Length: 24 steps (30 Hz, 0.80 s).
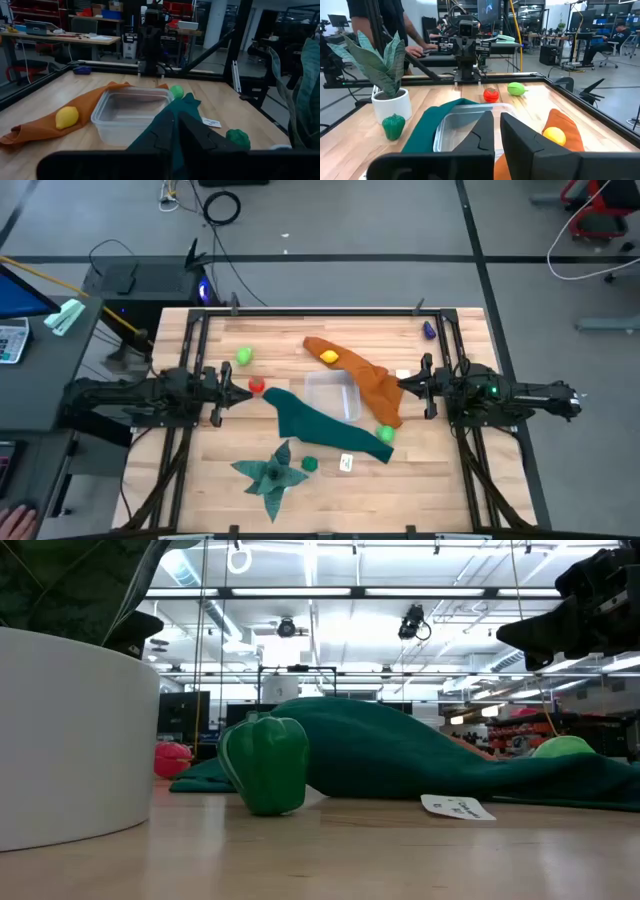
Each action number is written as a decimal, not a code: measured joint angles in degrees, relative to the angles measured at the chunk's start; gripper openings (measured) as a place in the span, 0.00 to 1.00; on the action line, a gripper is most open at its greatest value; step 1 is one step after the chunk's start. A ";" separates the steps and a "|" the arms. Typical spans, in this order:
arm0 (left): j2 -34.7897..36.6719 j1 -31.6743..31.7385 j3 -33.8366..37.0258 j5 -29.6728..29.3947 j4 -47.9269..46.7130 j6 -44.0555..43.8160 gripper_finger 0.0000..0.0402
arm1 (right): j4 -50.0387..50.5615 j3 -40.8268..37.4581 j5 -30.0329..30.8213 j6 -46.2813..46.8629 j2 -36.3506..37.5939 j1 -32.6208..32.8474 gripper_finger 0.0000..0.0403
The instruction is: Pick and placing Produce into tupperware
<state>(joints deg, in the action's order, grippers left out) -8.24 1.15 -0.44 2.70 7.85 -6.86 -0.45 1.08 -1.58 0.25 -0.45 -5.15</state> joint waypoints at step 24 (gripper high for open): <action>-0.01 0.02 0.01 0.00 0.01 0.01 0.08 | -0.02 0.00 0.00 0.00 0.00 0.02 0.00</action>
<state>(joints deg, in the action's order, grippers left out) -8.25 1.17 -0.43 2.70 7.85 -6.85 -0.47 1.08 -1.58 0.25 -0.45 -5.13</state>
